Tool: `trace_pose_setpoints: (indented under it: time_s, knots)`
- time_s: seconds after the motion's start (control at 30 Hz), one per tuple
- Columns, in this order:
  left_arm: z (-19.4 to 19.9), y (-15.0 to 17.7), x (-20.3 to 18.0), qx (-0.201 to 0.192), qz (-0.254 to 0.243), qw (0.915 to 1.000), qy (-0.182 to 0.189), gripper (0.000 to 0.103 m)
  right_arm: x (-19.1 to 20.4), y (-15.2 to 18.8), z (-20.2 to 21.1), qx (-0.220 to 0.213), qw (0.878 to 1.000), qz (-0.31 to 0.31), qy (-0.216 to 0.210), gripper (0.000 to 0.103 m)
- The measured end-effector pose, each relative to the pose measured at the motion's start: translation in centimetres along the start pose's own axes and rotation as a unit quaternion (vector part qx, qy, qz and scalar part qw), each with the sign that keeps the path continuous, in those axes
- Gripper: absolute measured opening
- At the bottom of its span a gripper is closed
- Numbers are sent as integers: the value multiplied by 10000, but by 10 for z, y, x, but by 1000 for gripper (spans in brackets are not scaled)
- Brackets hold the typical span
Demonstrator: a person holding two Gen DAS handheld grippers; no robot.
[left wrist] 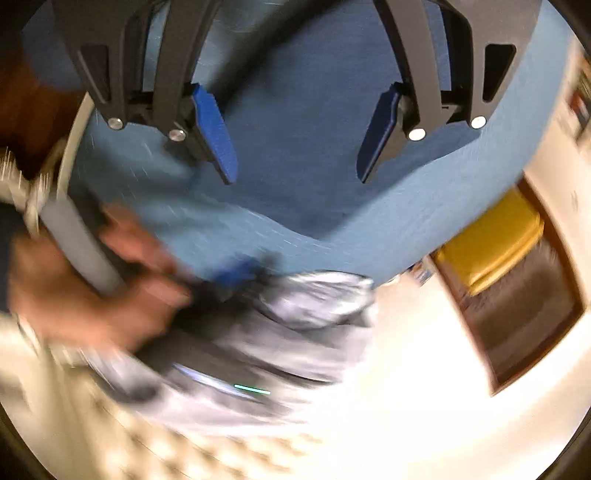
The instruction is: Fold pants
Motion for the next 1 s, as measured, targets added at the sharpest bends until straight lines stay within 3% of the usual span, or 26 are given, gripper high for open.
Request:
trace_pose_setpoints:
  time_s: [0.1,0.17,0.2,0.23,0.33,0.43,0.5,0.8,1.0]
  knots:
    - [-22,-22,53,106,728,9972,-99,62,31,27,16,-168,9986,416,266,35]
    - [-57,-40,73,365,885,9951,264,54,41,48,12,-103,9975,408,570,35]
    - [-83,-46,78,621,1003,9909,646,50,42,57,6,-20,9970,355,692,34]
    - [-103,-50,83,822,1096,9868,865,37,40,65,0,77,9965,258,793,31]
    - [-160,-47,77,1523,1343,9661,1596,19,36,79,-9,236,9960,69,859,19]
    - [-204,-30,56,2061,1329,9534,1761,17,42,81,-8,187,9937,195,1084,19]
    - [-219,-22,48,2188,1229,9525,1727,17,42,81,-9,202,9929,169,1160,19]
    - [-229,-19,40,2221,1186,9530,1682,16,41,84,-8,228,9926,140,1182,19]
    - [-217,-25,50,2118,1420,9515,1723,16,42,83,-10,249,9917,204,1244,19]
Point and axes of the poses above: each gripper's, at about its wrist camera, not at the fingertips, and z roughly against the way its jaws point, x to its left, y to its underside, the point moved 3 cm from there along -z, roughly the way its jaws point, and after that the axes turned 2 degrees about -x, right-handed, at the moved point
